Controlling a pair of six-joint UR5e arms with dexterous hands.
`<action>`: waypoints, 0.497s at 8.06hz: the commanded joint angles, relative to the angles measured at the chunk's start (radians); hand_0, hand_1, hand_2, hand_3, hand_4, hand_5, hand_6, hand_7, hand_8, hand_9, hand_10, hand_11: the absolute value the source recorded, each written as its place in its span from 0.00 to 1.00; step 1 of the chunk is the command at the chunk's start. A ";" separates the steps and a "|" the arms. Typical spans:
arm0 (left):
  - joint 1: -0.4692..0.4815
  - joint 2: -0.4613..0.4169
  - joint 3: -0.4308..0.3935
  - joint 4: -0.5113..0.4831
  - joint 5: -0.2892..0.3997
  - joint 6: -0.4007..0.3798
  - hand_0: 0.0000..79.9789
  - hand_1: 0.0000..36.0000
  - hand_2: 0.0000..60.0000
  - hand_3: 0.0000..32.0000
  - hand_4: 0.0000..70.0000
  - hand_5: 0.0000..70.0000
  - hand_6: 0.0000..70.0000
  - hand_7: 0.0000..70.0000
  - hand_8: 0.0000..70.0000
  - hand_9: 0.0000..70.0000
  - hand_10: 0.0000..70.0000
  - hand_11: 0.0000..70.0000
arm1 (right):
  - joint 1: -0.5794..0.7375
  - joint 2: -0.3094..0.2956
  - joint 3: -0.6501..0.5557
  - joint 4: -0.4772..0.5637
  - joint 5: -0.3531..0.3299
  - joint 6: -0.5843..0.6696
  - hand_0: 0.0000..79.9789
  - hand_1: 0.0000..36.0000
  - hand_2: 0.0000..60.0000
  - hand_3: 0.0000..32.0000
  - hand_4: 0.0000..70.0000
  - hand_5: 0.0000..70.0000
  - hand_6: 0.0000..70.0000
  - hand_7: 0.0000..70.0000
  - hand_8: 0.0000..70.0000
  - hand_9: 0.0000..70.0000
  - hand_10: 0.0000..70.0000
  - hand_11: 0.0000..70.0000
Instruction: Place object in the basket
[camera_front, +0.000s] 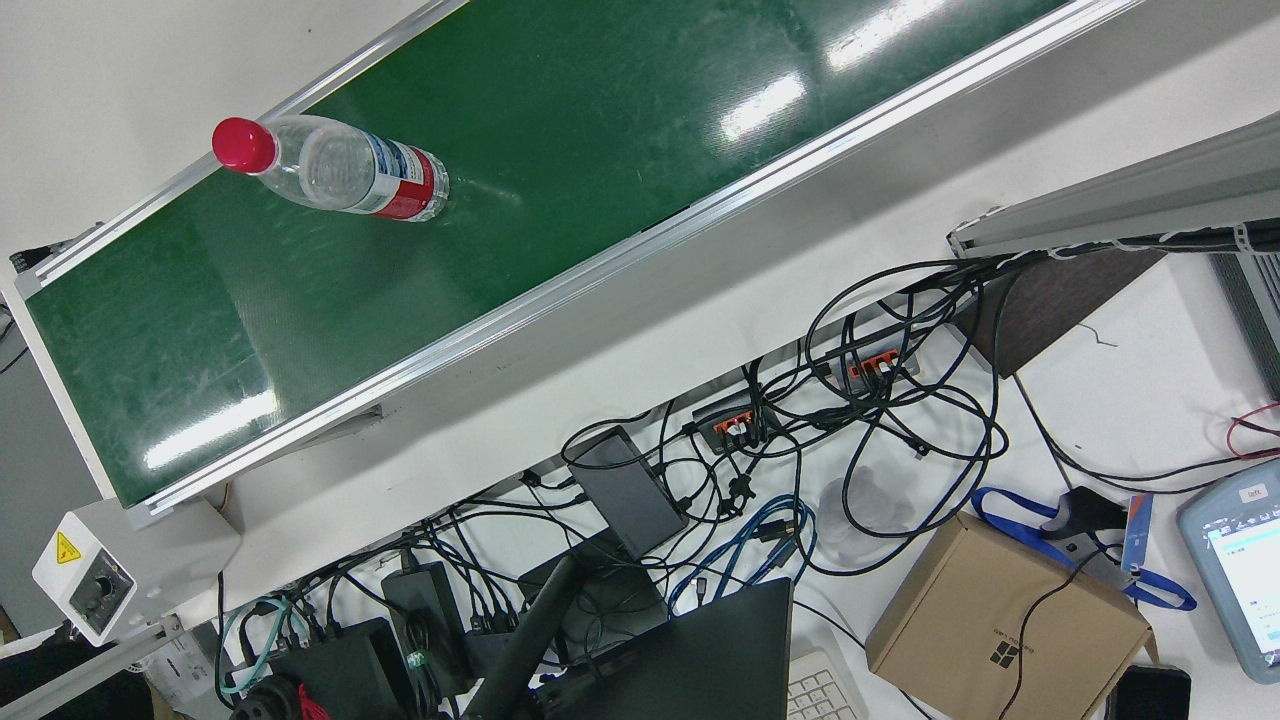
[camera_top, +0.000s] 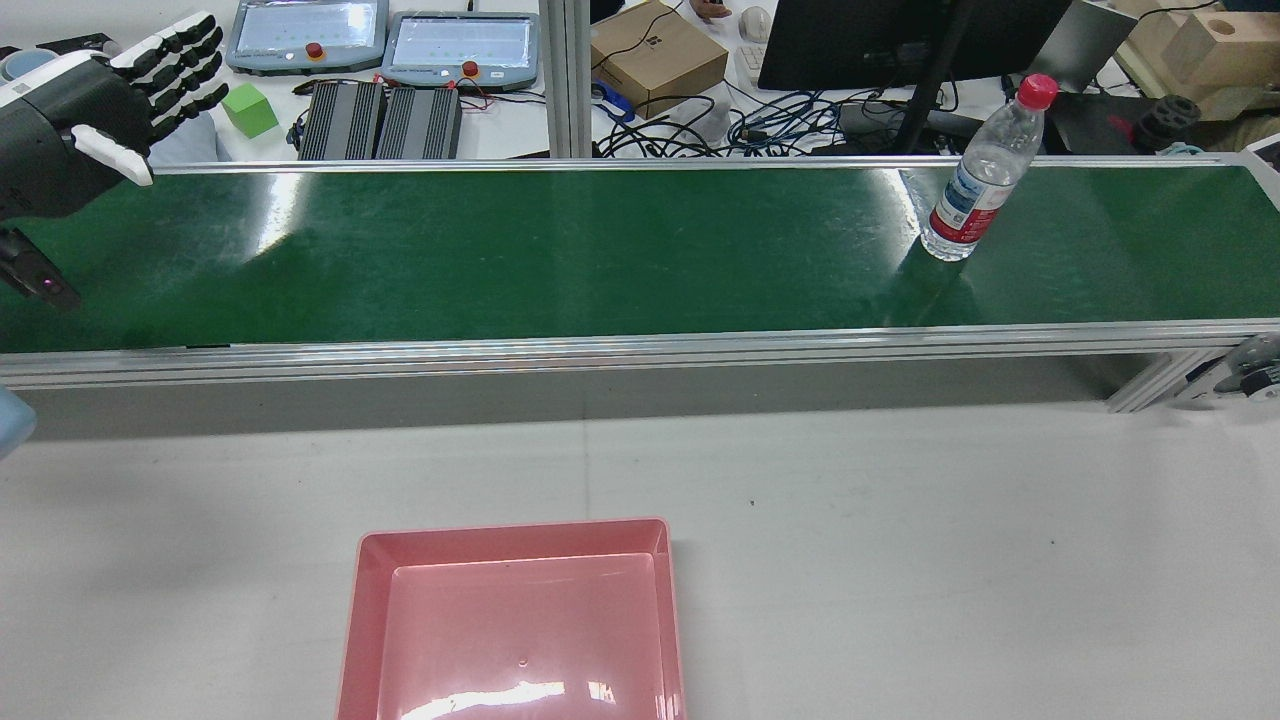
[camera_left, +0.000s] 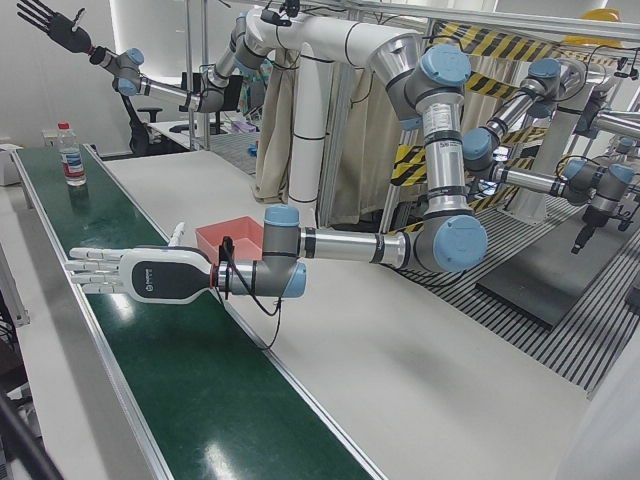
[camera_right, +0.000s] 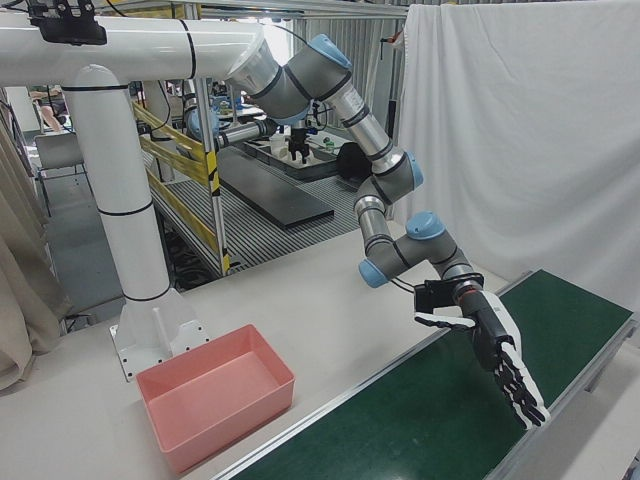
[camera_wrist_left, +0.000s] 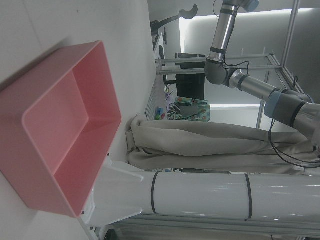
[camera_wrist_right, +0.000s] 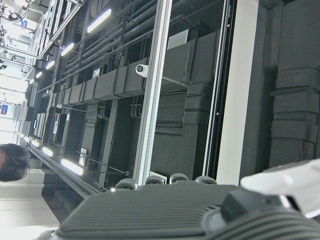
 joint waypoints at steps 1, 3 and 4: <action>0.000 0.000 0.000 0.000 0.000 0.000 0.72 0.13 0.00 0.00 0.00 0.10 0.01 0.00 0.00 0.00 0.05 0.09 | 0.000 0.000 0.001 0.000 0.000 0.000 0.00 0.00 0.00 0.00 0.00 0.00 0.00 0.00 0.00 0.00 0.00 0.00; 0.000 0.000 0.000 0.000 0.000 0.000 0.71 0.12 0.00 0.00 0.00 0.09 0.01 0.00 0.00 0.00 0.05 0.09 | 0.000 0.000 0.001 0.000 -0.001 0.000 0.00 0.00 0.00 0.00 0.00 0.00 0.00 0.00 0.00 0.00 0.00 0.00; 0.000 0.000 0.000 0.000 0.000 0.000 0.71 0.13 0.00 0.00 0.00 0.09 0.01 0.00 0.00 0.00 0.04 0.09 | 0.000 0.000 0.000 0.000 0.000 0.000 0.00 0.00 0.00 0.00 0.00 0.00 0.00 0.00 0.00 0.00 0.00 0.00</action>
